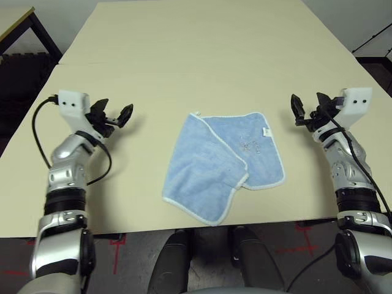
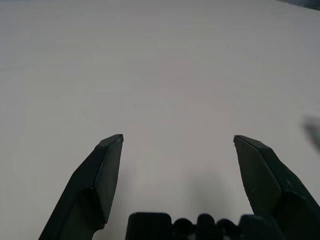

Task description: Fold the towel and set it aside.

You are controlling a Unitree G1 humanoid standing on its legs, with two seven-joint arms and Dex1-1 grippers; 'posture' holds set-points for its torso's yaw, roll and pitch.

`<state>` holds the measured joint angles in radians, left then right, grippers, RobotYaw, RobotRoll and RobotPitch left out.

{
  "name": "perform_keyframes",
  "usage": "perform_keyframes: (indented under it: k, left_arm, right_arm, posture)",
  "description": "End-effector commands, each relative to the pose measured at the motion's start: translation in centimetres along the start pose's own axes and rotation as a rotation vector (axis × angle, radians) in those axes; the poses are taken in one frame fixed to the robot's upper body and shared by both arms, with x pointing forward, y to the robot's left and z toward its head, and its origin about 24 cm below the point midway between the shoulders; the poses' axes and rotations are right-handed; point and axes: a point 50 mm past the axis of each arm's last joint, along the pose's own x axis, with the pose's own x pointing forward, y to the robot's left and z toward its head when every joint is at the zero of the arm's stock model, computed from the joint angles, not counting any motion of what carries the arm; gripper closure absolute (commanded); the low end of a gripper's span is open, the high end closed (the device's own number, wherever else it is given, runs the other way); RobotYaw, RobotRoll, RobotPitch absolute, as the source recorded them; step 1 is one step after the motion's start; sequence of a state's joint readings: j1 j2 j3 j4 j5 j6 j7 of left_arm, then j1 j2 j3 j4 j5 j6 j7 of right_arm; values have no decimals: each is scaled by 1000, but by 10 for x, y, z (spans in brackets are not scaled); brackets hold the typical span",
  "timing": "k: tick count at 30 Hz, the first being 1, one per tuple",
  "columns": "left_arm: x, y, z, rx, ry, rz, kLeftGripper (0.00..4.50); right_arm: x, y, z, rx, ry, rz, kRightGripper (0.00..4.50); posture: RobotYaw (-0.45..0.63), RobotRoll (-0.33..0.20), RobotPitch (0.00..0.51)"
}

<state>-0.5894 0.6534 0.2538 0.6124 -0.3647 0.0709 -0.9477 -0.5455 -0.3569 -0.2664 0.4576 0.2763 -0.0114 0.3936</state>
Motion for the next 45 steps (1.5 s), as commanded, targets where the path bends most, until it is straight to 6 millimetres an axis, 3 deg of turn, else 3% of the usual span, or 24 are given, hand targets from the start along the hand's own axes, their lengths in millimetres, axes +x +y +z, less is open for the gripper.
perform_keyframes:
  k: [1,6,9,18,25,33,45]
  left_arm:
    - [6,-13,5,44,48,-244,0]
    - [17,-33,14,89,56,-495,0]
    - [22,-39,15,112,41,-559,0]
    - [27,-41,11,136,43,-564,0]
    - [21,-44,8,130,52,-564,0]
    - [14,-54,1,122,39,-563,0]
    - [16,-66,0,107,20,-580,0]
  right_arm:
    - [-1,-11,5,-22,14,14,31]
    - [-9,-26,9,-8,58,98,31]
    - [-13,-36,10,2,93,135,31]
    - [0,-39,22,13,142,244,31]
    - [13,-38,22,-17,316,391,31]
    - [23,-34,29,-77,371,497,31]
    - [30,-29,39,-308,433,663,31]
  posture:
    - [94,0,209]
    - [73,0,221]
    - [60,0,215]
    - [65,0,202]
    - [89,0,210]
    - [114,0,205]
    - [130,0,211]
